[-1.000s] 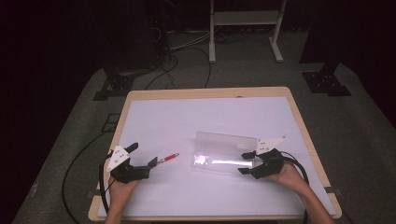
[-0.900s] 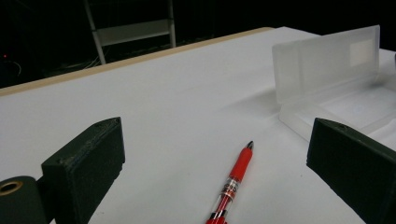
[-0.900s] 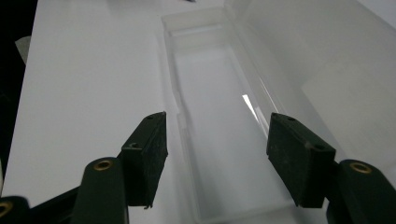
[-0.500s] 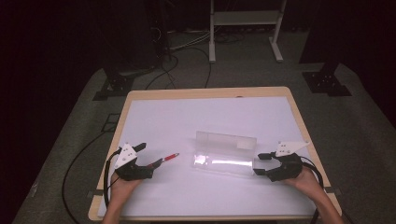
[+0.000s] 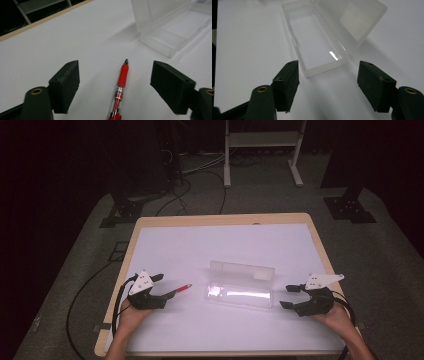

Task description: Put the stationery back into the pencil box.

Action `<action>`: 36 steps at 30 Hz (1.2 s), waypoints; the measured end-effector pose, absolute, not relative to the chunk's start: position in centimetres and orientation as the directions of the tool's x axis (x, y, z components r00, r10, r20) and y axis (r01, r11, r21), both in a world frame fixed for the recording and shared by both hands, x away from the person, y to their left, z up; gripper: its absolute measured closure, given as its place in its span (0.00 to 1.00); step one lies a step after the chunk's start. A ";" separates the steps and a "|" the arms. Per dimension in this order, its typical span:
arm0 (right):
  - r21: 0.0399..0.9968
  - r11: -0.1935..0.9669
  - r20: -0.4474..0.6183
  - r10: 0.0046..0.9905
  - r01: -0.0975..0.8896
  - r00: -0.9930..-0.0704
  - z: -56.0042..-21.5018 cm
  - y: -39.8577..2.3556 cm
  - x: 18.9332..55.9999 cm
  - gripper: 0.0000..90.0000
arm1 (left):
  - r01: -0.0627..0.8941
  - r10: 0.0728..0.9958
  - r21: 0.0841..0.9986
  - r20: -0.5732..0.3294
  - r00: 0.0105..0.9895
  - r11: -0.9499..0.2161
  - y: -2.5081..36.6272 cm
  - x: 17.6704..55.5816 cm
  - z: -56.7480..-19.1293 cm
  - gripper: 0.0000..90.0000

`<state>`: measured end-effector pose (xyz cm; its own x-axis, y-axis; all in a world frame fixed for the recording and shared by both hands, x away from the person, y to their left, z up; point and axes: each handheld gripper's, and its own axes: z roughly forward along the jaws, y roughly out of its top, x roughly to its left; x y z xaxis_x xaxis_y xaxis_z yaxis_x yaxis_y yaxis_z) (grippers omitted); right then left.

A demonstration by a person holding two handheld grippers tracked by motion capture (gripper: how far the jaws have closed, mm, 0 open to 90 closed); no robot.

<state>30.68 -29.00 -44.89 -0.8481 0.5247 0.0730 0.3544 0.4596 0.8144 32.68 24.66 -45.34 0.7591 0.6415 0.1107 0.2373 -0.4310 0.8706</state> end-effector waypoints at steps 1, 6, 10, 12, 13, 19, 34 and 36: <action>0.815 0.457 0.075 0.527 0.357 -0.847 -44.9 -29.1 30.6 0.37 | 0.243 0.635 0.866 0.106 0.765 -0.437 24.7 32.8 -45.5 0.31; 0.817 0.450 0.077 0.535 0.361 -0.841 -45.1 -29.6 30.5 0.37 | 0.255 0.604 0.837 0.110 0.789 -0.485 24.5 33.4 -46.0 0.44; 0.816 0.448 0.076 0.541 0.364 -0.838 -45.2 -29.9 30.4 0.37 | 0.276 0.588 0.817 0.093 0.803 -0.506 24.6 33.8 -46.5 0.53; 0.818 0.449 0.072 0.541 0.360 -0.838 -45.1 -30.0 30.3 0.37 | 0.285 0.584 0.809 0.086 0.807 -0.514 24.6 34.0 -46.7 0.57; 0.818 0.448 0.072 0.542 0.361 -0.837 -45.1 -30.0 30.3 0.37 | 0.291 0.583 0.804 0.084 0.809 -0.519 24.6 34.1 -46.8 0.59; 0.819 0.446 0.073 0.544 0.361 -0.836 -45.2 -30.0 30.2 0.37 | 0.311 0.580 0.779 0.082 0.810 -0.544 24.6 34.4 -47.1 0.66; 0.817 0.445 0.073 0.551 0.366 -0.831 -45.6 -30.3 30.0 0.37 | 0.326 0.531 0.718 0.071 0.844 -0.615 24.1 34.9 -46.9 0.86; 0.819 0.443 0.073 0.551 0.365 -0.831 -45.6 -30.3 29.9 0.37 | 0.326 0.530 0.718 0.071 0.845 -0.616 24.1 34.9 -46.9 0.87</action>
